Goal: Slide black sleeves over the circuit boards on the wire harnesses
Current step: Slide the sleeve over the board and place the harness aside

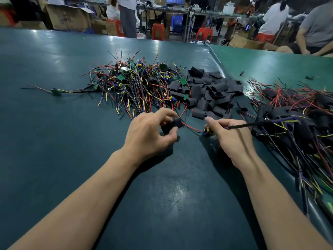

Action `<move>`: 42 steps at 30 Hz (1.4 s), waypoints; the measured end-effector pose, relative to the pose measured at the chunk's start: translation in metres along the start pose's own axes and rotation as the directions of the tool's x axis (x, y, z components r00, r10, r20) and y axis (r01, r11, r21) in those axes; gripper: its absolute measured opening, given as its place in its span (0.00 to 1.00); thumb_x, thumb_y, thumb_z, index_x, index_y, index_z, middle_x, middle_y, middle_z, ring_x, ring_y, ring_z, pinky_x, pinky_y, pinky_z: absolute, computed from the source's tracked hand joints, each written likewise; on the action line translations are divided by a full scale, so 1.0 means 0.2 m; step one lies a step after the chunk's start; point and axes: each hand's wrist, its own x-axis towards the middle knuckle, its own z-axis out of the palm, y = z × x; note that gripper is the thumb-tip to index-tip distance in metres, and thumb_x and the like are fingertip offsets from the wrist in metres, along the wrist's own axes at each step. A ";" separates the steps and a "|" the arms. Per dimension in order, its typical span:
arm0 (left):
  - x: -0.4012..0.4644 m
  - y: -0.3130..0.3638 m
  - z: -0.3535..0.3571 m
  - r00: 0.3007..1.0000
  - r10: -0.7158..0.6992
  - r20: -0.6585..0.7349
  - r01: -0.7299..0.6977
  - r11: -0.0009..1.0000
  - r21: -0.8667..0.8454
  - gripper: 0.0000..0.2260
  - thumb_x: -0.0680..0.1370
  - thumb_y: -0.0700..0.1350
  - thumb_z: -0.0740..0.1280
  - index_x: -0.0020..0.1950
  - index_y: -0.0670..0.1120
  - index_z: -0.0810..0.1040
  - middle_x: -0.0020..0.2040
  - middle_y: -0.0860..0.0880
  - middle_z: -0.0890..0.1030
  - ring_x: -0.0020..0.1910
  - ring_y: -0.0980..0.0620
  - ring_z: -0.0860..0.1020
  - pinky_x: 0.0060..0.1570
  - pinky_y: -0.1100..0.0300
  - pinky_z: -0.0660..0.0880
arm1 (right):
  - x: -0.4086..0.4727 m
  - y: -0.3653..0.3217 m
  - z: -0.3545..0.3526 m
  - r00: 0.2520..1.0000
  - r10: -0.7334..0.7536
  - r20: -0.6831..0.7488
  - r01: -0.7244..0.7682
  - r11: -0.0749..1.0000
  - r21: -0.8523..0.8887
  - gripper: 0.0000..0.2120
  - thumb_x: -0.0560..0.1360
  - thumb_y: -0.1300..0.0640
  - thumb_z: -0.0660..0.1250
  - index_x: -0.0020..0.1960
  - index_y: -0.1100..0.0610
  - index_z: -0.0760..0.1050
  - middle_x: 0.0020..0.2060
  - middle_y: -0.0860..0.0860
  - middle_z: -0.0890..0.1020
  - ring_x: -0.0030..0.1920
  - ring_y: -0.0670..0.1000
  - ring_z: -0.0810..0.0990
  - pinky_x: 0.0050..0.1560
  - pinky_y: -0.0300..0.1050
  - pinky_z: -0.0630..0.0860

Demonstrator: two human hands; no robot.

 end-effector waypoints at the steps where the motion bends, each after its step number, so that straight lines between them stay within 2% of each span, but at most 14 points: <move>1: 0.00 0.00 -0.01 0.998 -0.028 -0.048 0.026 0.999 -0.035 0.15 0.70 0.48 0.72 0.55 0.47 0.81 0.45 0.53 0.85 0.42 0.51 0.83 0.48 0.50 0.78 | 0.00 -0.01 0.00 0.999 0.022 0.027 -0.022 0.999 0.032 0.16 0.75 0.43 0.70 0.37 0.54 0.83 0.30 0.54 0.83 0.27 0.47 0.76 0.33 0.47 0.75; 3: 0.00 -0.01 -0.01 0.991 -0.097 -0.097 0.087 0.991 -0.105 0.15 0.70 0.48 0.72 0.56 0.48 0.80 0.45 0.54 0.85 0.43 0.54 0.83 0.49 0.51 0.79 | 0.00 -0.04 0.00 0.991 0.097 0.092 -0.118 0.958 0.260 0.16 0.76 0.47 0.70 0.37 0.57 0.81 0.32 0.52 0.83 0.30 0.48 0.80 0.31 0.45 0.79; 5: 0.00 -0.01 -0.01 0.981 -0.147 -0.128 0.127 0.980 -0.150 0.14 0.70 0.47 0.72 0.55 0.49 0.79 0.45 0.55 0.84 0.43 0.56 0.83 0.48 0.51 0.80 | -0.01 -0.07 -0.01 0.976 0.159 0.148 -0.210 0.864 0.458 0.13 0.74 0.52 0.72 0.38 0.60 0.78 0.33 0.52 0.83 0.33 0.49 0.82 0.33 0.40 0.80; 7: 0.00 -0.02 0.00 0.972 -0.178 -0.152 0.154 0.975 -0.159 0.14 0.70 0.47 0.72 0.54 0.50 0.79 0.44 0.58 0.83 0.43 0.58 0.82 0.48 0.52 0.80 | -0.01 -0.10 -0.02 0.970 0.163 0.180 -0.240 0.757 0.608 0.08 0.68 0.57 0.74 0.39 0.60 0.77 0.34 0.54 0.84 0.34 0.51 0.82 0.36 0.39 0.81; 9: 0.00 -0.03 0.00 0.965 -0.203 -0.166 0.179 0.972 -0.150 0.14 0.70 0.47 0.72 0.54 0.52 0.78 0.43 0.60 0.81 0.42 0.61 0.81 0.48 0.53 0.79 | -0.01 -0.12 -0.05 0.973 0.141 0.182 -0.229 0.649 0.726 0.09 0.63 0.63 0.74 0.41 0.61 0.77 0.34 0.54 0.84 0.35 0.51 0.83 0.41 0.40 0.82; 11: 0.00 -0.05 0.00 0.961 -0.220 -0.165 0.203 0.972 -0.118 0.14 0.69 0.47 0.73 0.54 0.53 0.77 0.43 0.61 0.80 0.42 0.62 0.80 0.49 0.54 0.79 | -0.01 -0.13 -0.07 0.976 0.141 0.168 -0.219 0.612 0.760 0.10 0.63 0.66 0.73 0.43 0.61 0.77 0.36 0.55 0.84 0.37 0.53 0.84 0.42 0.41 0.82; 16: 0.00 -0.07 0.01 0.964 -0.233 -0.131 0.223 0.971 -0.086 0.14 0.69 0.47 0.72 0.54 0.51 0.80 0.47 0.58 0.83 0.46 0.58 0.82 0.52 0.52 0.78 | -0.01 -0.13 -0.09 0.979 0.093 0.184 -0.204 0.557 0.805 0.09 0.73 0.73 0.65 0.46 0.61 0.78 0.39 0.57 0.84 0.42 0.59 0.85 0.43 0.44 0.82; 19: 0.00 -0.08 0.02 0.964 -0.227 -0.138 0.217 0.972 -0.086 0.14 0.70 0.46 0.72 0.55 0.50 0.81 0.49 0.57 0.83 0.47 0.58 0.82 0.52 0.53 0.77 | -0.01 -0.15 -0.09 0.986 0.055 0.156 -0.161 0.547 0.821 0.08 0.71 0.72 0.66 0.46 0.61 0.77 0.38 0.56 0.83 0.40 0.56 0.84 0.44 0.42 0.81; 22: 0.00 -0.08 0.02 0.967 -0.218 -0.130 0.206 0.974 -0.097 0.14 0.70 0.44 0.73 0.55 0.50 0.81 0.50 0.56 0.83 0.48 0.58 0.82 0.52 0.54 0.77 | -0.01 -0.17 -0.08 0.989 0.046 0.139 -0.143 0.485 0.863 0.08 0.67 0.69 0.68 0.45 0.60 0.77 0.36 0.54 0.82 0.37 0.51 0.83 0.42 0.40 0.80; 26: 0.00 -0.08 0.02 0.975 -0.200 -0.095 0.189 0.975 -0.117 0.14 0.70 0.45 0.73 0.54 0.51 0.81 0.49 0.57 0.83 0.47 0.59 0.82 0.51 0.58 0.76 | 0.00 -0.16 -0.10 0.988 0.090 0.127 -0.152 0.394 0.906 0.08 0.70 0.69 0.68 0.42 0.57 0.79 0.35 0.51 0.83 0.39 0.49 0.83 0.41 0.37 0.79; 31: 0.00 -0.06 0.03 0.989 -0.140 -0.052 0.132 0.981 -0.140 0.14 0.69 0.45 0.72 0.55 0.49 0.81 0.49 0.57 0.83 0.48 0.60 0.81 0.51 0.62 0.74 | 0.00 -0.15 -0.08 0.986 0.107 0.128 -0.161 0.417 0.894 0.10 0.73 0.70 0.66 0.40 0.57 0.79 0.35 0.51 0.83 0.38 0.50 0.83 0.39 0.37 0.79; 36: 0.00 -0.07 0.02 0.980 -0.159 -0.117 0.138 0.976 -0.167 0.13 0.70 0.44 0.73 0.55 0.49 0.81 0.49 0.58 0.82 0.48 0.59 0.81 0.51 0.62 0.74 | 0.00 -0.14 -0.07 0.985 0.140 0.105 -0.163 0.517 0.840 0.12 0.75 0.73 0.64 0.41 0.57 0.76 0.32 0.50 0.81 0.34 0.48 0.82 0.36 0.36 0.78; 42: 0.01 -0.08 0.02 0.977 -0.154 -0.149 0.131 0.979 -0.155 0.14 0.71 0.42 0.74 0.56 0.46 0.81 0.50 0.54 0.83 0.49 0.58 0.81 0.52 0.64 0.75 | 0.01 -0.13 -0.07 0.990 0.121 0.075 -0.132 0.586 0.799 0.12 0.75 0.73 0.64 0.42 0.57 0.76 0.32 0.49 0.81 0.35 0.48 0.80 0.36 0.36 0.77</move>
